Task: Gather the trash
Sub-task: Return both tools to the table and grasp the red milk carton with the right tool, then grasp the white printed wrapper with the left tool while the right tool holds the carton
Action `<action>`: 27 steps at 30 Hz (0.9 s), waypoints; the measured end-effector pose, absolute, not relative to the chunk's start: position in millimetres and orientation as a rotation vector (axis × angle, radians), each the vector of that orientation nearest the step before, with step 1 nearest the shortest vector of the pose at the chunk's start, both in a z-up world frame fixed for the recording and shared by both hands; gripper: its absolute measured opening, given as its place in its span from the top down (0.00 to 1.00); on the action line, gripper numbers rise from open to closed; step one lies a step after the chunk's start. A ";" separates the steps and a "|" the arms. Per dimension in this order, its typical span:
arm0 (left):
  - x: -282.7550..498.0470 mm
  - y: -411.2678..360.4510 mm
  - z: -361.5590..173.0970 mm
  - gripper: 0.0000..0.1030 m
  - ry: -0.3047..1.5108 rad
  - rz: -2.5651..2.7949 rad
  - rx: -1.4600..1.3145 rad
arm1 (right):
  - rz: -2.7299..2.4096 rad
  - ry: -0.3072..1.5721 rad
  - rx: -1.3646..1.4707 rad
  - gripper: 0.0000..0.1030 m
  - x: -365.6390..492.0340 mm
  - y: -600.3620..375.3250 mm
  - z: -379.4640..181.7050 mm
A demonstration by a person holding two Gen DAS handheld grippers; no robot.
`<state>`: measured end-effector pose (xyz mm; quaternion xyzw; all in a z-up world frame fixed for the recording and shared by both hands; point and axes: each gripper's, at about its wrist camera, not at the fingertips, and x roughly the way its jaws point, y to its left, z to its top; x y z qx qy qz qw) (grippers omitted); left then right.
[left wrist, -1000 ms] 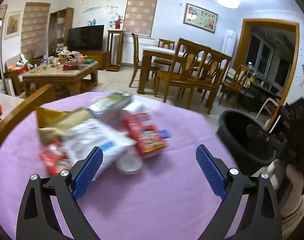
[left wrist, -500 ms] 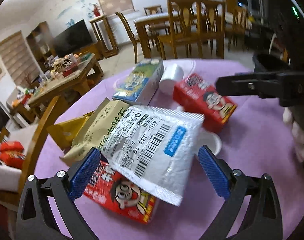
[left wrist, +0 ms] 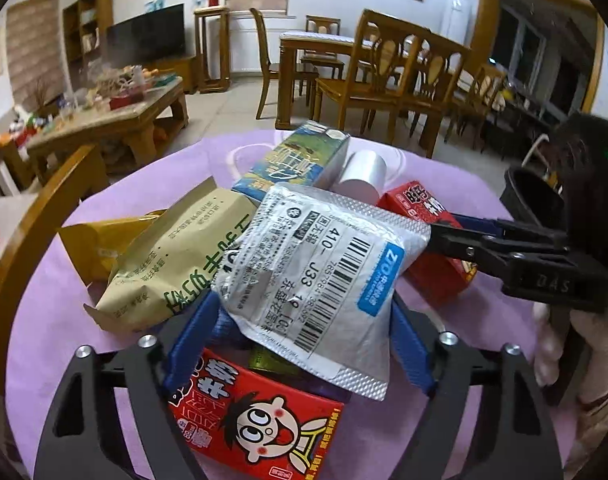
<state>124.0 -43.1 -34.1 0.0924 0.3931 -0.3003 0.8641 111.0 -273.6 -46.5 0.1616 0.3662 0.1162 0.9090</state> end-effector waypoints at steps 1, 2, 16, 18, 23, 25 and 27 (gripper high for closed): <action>123.0 -42.0 -33.8 0.29 0.823 -0.629 0.185 | 0.256 0.733 0.355 0.48 109.7 -277.2 -43.8; 120.6 -43.1 -32.2 0.33 0.820 -0.631 0.177 | 0.268 0.716 0.372 0.48 107.4 -281.1 -42.7; 66.9 -37.7 4.6 0.83 0.722 -0.665 0.010 | 0.373 0.461 0.539 0.49 62.3 -326.6 -19.1; 55.8 -39.7 9.9 0.83 0.700 -0.656 0.019 | 0.388 0.447 0.523 0.49 52.0 -328.0 -15.7; 49.5 -47.0 10.1 0.78 0.673 -0.607 0.064 | 0.388 0.454 0.548 0.49 27.6 -337.4 -11.5; 54.6 -55.9 9.9 0.59 0.665 -0.577 0.096 | 0.380 0.452 0.545 0.49 22.9 -341.9 -8.3; 61.4 -65.2 10.5 0.12 0.649 -0.520 0.132 | 0.378 0.456 0.539 0.49 19.7 -339.3 -8.6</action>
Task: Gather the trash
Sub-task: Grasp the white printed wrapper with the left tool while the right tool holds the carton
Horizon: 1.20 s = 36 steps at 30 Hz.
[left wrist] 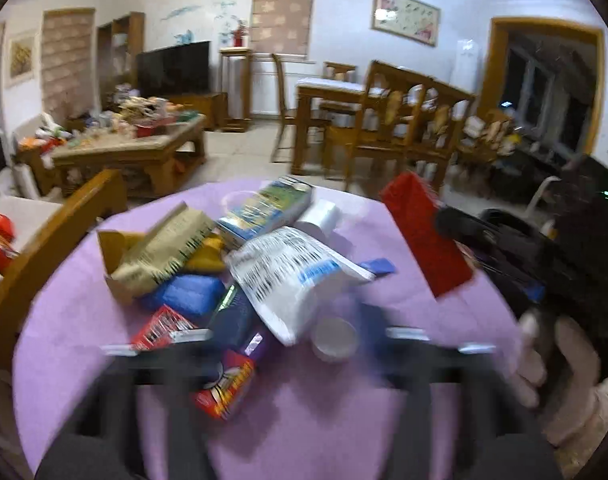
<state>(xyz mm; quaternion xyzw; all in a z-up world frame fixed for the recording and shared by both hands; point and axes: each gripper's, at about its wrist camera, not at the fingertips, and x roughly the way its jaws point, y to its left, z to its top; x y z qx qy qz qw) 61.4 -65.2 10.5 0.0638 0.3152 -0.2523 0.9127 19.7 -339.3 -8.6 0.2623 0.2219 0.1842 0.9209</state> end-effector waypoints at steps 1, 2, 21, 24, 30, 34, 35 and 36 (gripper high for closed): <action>64.8 -70.3 12.9 0.05 0.610 -0.495 0.155 | 0.377 0.459 0.543 0.49 19.5 -340.8 -11.4; 69.6 -76.2 14.9 0.05 0.604 -0.487 0.176 | 0.375 0.465 0.548 0.48 18.9 -338.0 -15.5; 120.6 -99.1 -18.7 0.95 0.816 -0.531 0.205 | 0.369 0.466 0.633 0.49 21.6 -338.7 -16.9; 109.2 -95.0 -19.5 0.95 0.823 -0.565 0.181 | 0.363 0.462 0.638 0.49 20.9 -339.2 -17.4; 87.2 -114.4 -16.3 0.17 0.725 -0.503 0.342 | 0.365 0.460 0.641 0.48 17.6 -337.1 -20.0; 60.6 -139.5 -18.1 0.07 0.592 -0.516 0.547 | 0.371 0.456 0.648 0.48 16.4 -339.4 -20.3; 58.8 -143.3 -21.0 0.07 0.581 -0.511 0.588 | 0.371 0.455 0.649 0.48 16.8 -339.7 -20.1; 59.8 -147.9 -24.4 0.07 0.576 -0.510 0.631 | 0.371 0.455 0.649 0.48 16.9 -339.7 -20.2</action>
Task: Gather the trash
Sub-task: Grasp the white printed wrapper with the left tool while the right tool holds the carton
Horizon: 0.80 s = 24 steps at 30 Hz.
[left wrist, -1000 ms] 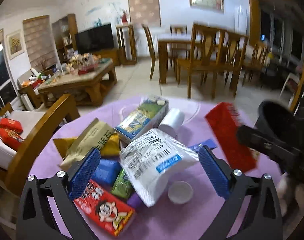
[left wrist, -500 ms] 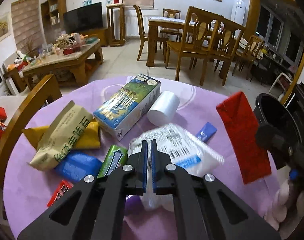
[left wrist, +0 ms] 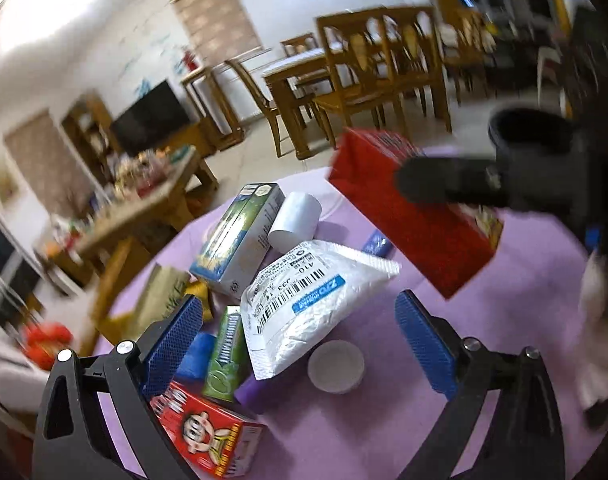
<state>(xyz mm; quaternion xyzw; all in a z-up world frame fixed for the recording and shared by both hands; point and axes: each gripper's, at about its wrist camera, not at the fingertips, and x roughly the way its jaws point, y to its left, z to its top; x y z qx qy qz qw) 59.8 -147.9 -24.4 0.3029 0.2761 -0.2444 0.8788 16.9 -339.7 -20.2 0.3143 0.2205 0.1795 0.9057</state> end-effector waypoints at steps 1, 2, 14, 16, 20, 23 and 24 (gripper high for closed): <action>62.0 -150.9 -28.6 0.07 0.581 -0.515 0.661 | 0.370 0.454 0.651 0.48 16.9 -340.2 -20.7; 66.8 -153.0 -33.0 0.08 0.595 -0.518 0.680 | 0.371 0.450 0.654 0.48 15.3 -340.5 -20.8; 109.4 -127.9 -29.2 0.85 0.716 -0.544 0.358 | 0.380 0.433 0.661 0.48 11.6 -342.9 -21.5; 106.2 -117.4 -20.6 0.86 0.704 -0.553 0.282 | 0.379 0.424 0.665 0.48 11.6 -343.8 -21.1; 86.5 -95.6 0.6 0.86 0.661 -0.587 0.140 | 0.386 0.399 0.671 0.48 7.7 -344.7 -19.9; 68.9 -83.2 12.3 0.86 0.628 -0.617 0.083 | 0.391 0.388 0.669 0.48 4.6 -344.4 -21.6; 62.3 -79.1 15.7 0.86 0.618 -0.624 0.069 | 0.394 0.385 0.670 0.48 3.4 -345.4 -22.2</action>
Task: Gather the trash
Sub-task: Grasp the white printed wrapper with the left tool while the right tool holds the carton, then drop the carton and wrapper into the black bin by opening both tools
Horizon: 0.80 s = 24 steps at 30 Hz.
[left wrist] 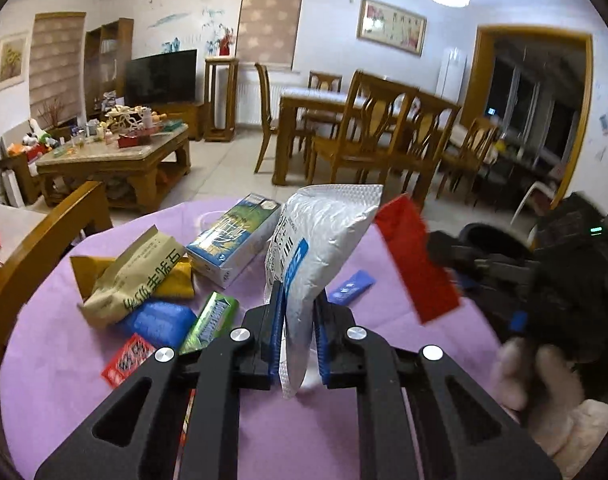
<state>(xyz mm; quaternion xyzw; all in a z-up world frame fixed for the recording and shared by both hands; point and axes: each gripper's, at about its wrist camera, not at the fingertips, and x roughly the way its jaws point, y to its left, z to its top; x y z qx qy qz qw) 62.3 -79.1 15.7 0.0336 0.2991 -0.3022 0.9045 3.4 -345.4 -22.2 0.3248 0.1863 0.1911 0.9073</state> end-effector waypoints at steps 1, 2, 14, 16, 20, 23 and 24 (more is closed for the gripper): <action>55.2 -76.7 18.2 0.86 0.606 -0.625 0.066 | 0.401 0.377 0.674 0.48 1.7 -346.1 -22.9; 51.0 -75.2 20.0 0.86 0.600 -0.627 0.062 | 0.406 0.374 0.677 0.48 -0.3 -347.2 -23.8; 15.3 -115.9 30.9 0.85 0.569 -0.760 0.001 | 0.235 0.389 0.706 0.48 -54.2 -441.3 2.0; 11.8 -140.3 33.1 0.85 0.570 -0.811 -0.001 | 0.173 0.386 0.700 0.48 -72.9 -470.0 8.1; 2.7 -215.6 32.8 0.86 0.592 -0.949 0.010 | 0.040 0.385 0.683 0.48 -116.0 -529.2 13.3; -5.5 -269.3 26.5 0.85 0.615 -1.040 0.033 | -0.039 0.395 0.686 0.48 -144.0 -566.4 7.0; -8.5 -286.4 23.8 0.85 0.627 -1.068 0.042 | -0.061 0.399 0.688 0.48 -151.9 -576.9 4.5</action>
